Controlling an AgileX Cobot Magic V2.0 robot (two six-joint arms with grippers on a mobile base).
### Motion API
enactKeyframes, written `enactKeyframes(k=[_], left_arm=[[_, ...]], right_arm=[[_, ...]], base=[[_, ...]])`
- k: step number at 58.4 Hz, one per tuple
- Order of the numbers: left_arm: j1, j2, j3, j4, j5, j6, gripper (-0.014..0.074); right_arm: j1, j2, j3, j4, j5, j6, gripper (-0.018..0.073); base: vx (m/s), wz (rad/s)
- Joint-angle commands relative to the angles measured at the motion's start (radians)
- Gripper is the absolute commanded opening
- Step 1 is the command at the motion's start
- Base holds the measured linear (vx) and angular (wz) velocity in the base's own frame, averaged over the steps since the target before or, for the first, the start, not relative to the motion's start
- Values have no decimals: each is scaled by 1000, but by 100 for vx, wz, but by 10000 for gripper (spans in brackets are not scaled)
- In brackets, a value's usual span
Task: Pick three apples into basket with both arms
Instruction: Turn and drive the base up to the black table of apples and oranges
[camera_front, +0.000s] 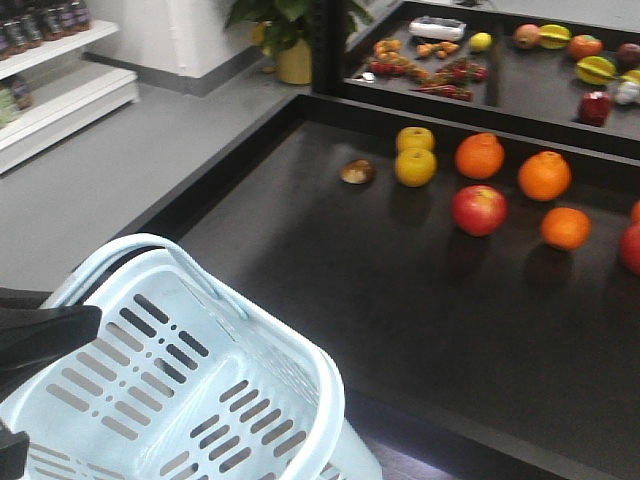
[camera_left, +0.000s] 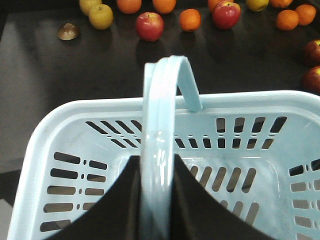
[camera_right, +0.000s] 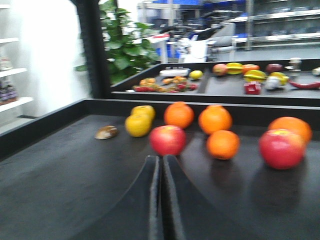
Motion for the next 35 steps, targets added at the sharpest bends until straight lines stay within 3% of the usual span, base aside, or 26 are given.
enactKeyframes(k=[1, 35], left_arm=[[-5, -4, -30, -10, -91, -14, -6], [-5, -4, -30, -10, -91, -14, -6]], right_arm=[[-3, -12, 13, -8, -74, -8, -5], [-3, -12, 13, -8, -74, -8, -5]], base=[[12, -47], [10, -40]])
